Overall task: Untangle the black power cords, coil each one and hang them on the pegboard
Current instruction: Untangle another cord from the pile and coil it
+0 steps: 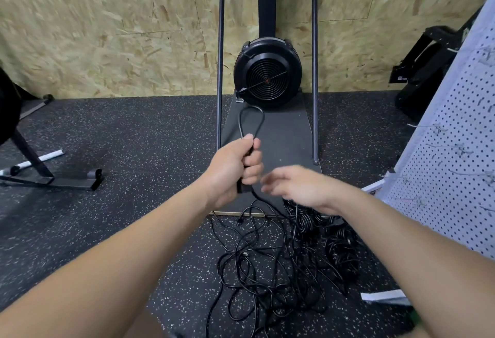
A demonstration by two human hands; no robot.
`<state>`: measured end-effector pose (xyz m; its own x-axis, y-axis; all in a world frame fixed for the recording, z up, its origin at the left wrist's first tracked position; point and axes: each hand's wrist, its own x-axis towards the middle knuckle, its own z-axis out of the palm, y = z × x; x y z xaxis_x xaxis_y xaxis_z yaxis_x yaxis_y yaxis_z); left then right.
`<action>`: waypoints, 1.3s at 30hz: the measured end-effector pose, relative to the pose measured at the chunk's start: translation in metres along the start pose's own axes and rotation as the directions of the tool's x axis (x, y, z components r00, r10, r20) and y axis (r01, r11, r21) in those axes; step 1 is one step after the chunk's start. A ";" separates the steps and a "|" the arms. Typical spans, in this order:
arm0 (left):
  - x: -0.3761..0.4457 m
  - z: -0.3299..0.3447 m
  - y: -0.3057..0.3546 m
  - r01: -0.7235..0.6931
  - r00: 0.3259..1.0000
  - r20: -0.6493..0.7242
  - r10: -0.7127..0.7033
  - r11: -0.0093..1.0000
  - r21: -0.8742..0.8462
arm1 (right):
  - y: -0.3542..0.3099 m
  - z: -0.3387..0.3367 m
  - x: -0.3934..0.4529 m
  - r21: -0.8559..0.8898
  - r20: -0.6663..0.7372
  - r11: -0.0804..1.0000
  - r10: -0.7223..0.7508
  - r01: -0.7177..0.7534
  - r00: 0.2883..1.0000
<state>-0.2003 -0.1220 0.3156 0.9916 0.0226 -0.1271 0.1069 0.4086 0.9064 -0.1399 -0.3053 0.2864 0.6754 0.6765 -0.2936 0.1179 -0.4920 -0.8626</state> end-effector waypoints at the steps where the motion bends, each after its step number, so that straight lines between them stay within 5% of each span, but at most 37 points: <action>1: 0.002 -0.003 0.002 -0.014 1.000 -0.024 0.014 1.000 -0.023 | 0.004 0.005 -0.001 -0.077 0.077 0.997 0.017 -0.011 0.997; 5: 0.010 -0.023 0.008 -0.092 0.979 -0.170 0.109 0.990 0.106 | 0.009 0.014 -0.001 -0.220 0.110 0.975 -0.008 0.032 0.994; 9: 0.015 -0.048 0.002 -0.047 0.940 -0.292 0.178 0.913 0.405 | -0.011 0.007 -0.007 -0.142 0.013 0.973 -0.181 0.181 0.983; 14: -0.004 -0.027 -0.004 0.088 0.991 -0.134 -0.018 0.840 0.535 | -0.034 0.013 -0.012 -0.175 -0.153 0.926 -0.362 0.336 0.919; 17: -0.015 -0.008 -0.014 0.136 0.988 0.002 -0.157 0.861 0.491 | -0.033 0.007 -0.010 -0.248 -0.353 0.942 -0.307 0.229 0.884; 20: -0.016 -0.005 -0.022 0.159 0.970 0.125 -0.210 0.931 0.330 | -0.027 -0.002 -0.010 -0.320 -0.404 0.944 -0.218 0.086 0.889; 25: -0.012 -0.010 -0.017 0.128 0.984 0.094 -0.153 0.965 0.231 | -0.019 -0.020 -0.013 -0.114 -0.329 0.992 -0.090 0.055 0.940; 28: -0.011 -0.014 -0.009 0.070 0.994 0.060 -0.088 0.967 0.245 | -0.005 -0.035 -0.015 -0.143 -0.247 0.989 -0.072 0.037 0.966; 33: -0.004 -0.034 -0.006 -0.019 0.999 0.039 0.002 0.897 0.441 | -0.004 -0.047 -0.021 -0.212 -0.277 0.977 -0.094 0.035 0.956; 39: -0.011 -0.031 -0.010 -0.095 0.995 0.090 0.047 0.760 0.643 | -0.034 -0.045 -0.033 -0.130 -0.384 0.971 -0.236 0.201 0.893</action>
<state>-0.2150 -0.0983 0.2953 0.9981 -0.0404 -0.0471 0.0340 -0.2781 0.9599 -0.1334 -0.3350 0.3435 0.8549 0.5091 0.0998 0.3444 -0.4129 -0.8431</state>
